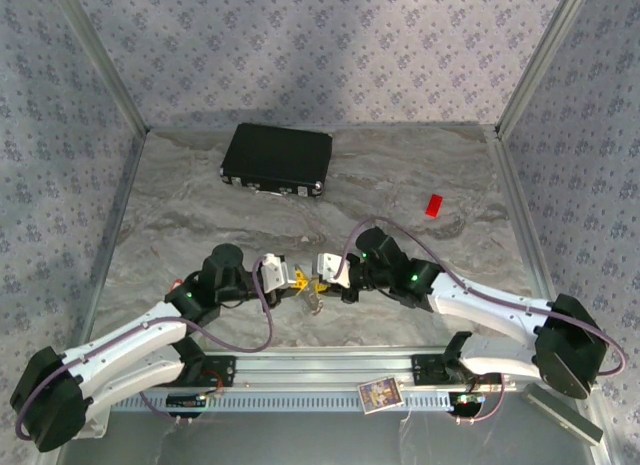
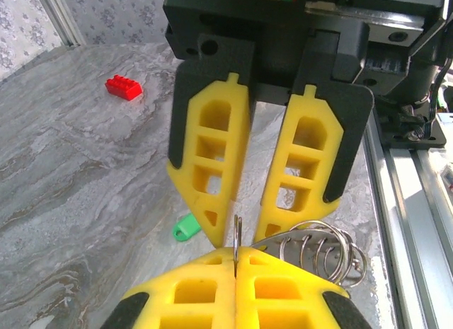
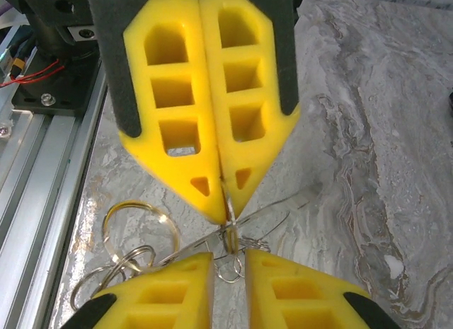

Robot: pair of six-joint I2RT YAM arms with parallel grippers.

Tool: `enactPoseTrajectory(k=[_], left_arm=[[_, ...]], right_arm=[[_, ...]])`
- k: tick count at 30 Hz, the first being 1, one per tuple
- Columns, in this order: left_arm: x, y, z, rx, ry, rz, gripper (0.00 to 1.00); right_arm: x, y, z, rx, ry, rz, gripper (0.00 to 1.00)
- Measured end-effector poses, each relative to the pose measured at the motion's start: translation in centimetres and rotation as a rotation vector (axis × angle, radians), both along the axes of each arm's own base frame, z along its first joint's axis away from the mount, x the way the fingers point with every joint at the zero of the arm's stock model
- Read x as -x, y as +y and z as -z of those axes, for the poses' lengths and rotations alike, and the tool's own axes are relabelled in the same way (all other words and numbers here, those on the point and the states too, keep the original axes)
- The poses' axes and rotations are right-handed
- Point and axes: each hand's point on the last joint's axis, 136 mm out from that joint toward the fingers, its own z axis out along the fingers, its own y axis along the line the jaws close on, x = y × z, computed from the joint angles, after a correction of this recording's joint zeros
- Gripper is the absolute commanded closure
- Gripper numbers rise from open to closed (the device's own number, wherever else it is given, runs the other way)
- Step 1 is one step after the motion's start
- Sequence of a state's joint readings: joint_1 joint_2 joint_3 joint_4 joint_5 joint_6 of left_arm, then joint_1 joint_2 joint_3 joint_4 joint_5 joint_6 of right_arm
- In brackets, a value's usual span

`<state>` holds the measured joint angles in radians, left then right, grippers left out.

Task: Put the keys on the keyring

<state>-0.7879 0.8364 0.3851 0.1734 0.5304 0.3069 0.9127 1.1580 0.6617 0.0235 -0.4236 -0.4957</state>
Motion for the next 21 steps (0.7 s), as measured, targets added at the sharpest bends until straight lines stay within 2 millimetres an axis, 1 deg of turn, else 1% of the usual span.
enactPoseTrajectory(k=[4, 6, 13, 16, 19, 21], left_arm=[[0.16, -0.03, 0.3, -0.013, 0.005, 0.007, 1.0], [0.22, -0.02, 0.37, -0.017, 0.008, 0.008, 1.0], [0.1, 0.04, 0.47, -0.022, 0.008, 0.0, 1.0], [0.04, 0.03, 0.4, -0.021, 0.006, -0.003, 0.99], [0.04, 0.03, 0.41, -0.021, 0.006, -0.003, 0.93], [0.02, 0.02, 0.46, -0.022, 0.007, -0.003, 0.91]], right_arm=[[0.02, 0.09, -0.41, -0.006, -0.011, 0.002, 0.8], [0.14, 0.16, -0.45, -0.007, -0.013, -0.003, 0.83], [0.41, 0.27, -0.46, -0.003, -0.022, -0.017, 1.0], [0.4, 0.31, -0.58, -0.004, -0.019, -0.015, 1.0], [0.45, 0.31, -0.56, -0.001, -0.017, -0.016, 1.0], [0.5, 0.36, -0.53, 0.0, -0.017, -0.018, 1.0]])
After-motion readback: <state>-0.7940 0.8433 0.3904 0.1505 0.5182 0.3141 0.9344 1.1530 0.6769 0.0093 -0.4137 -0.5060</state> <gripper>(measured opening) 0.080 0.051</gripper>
